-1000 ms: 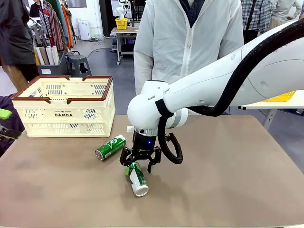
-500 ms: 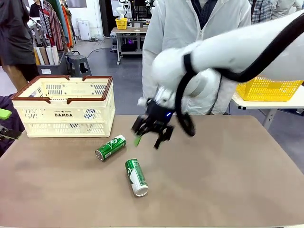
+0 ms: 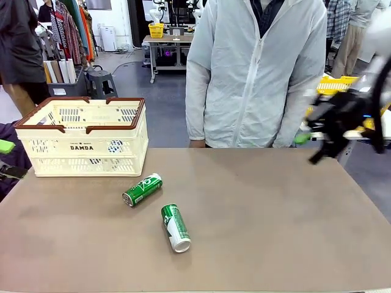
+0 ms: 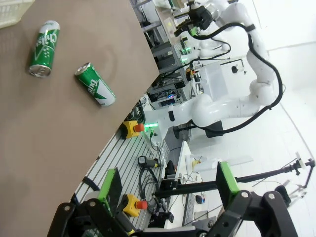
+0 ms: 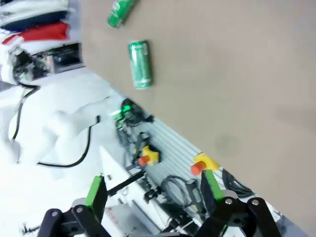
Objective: Place the drinks into the Shopping basket.
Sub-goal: Pick up one drink and place it into the Shopping basket.
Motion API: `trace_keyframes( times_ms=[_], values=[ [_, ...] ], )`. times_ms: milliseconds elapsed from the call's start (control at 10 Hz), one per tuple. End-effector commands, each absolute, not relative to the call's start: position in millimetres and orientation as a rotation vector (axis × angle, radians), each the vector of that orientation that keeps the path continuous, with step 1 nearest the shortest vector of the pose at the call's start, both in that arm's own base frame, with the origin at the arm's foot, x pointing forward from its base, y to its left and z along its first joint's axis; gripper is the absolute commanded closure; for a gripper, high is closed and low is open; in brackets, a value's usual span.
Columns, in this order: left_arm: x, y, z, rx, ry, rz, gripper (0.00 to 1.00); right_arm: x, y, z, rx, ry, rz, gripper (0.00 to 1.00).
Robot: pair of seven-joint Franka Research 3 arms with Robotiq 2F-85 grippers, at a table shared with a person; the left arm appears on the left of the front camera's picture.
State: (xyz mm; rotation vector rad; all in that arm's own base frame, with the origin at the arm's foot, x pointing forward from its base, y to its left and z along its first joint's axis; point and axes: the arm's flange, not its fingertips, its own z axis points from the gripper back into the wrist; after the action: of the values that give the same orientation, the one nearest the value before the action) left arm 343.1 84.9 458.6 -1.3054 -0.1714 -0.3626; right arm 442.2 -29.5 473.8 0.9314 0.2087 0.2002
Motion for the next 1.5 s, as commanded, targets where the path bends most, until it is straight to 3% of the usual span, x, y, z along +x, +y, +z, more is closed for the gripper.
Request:
trace_keyframes(
  times_ms=[0,200,300,400,900,1300,1400],
  values=[
    [340,85,461,-1.306,-0.161,-0.361,0.00,447,-98,453,1.243,0.124,0.040,0.00],
    [340,85,461,-1.306,-0.161,-0.361,0.00,414,-148,430,1.436,-0.021,-0.099,0.00],
    [340,85,461,-1.306,-0.161,-0.361,0.00,403,-147,423,1.420,-0.034,-0.043,0.00],
    [340,85,461,-1.306,-0.161,-0.361,0.00,417,-158,434,1.322,0.086,-0.070,0.00],
    [343,85,459,-1.305,-0.171,-0.363,0.00,417,-158,434,1.322,0.086,-0.070,0.00],
    [362,-119,539,-0.729,0.183,-0.302,0.00,417,-158,434,1.322,0.086,-0.070,0.00],
    [366,-175,548,-0.615,0.174,-0.210,0.00,417,-158,434,1.322,0.086,-0.070,0.00]
  ],
)
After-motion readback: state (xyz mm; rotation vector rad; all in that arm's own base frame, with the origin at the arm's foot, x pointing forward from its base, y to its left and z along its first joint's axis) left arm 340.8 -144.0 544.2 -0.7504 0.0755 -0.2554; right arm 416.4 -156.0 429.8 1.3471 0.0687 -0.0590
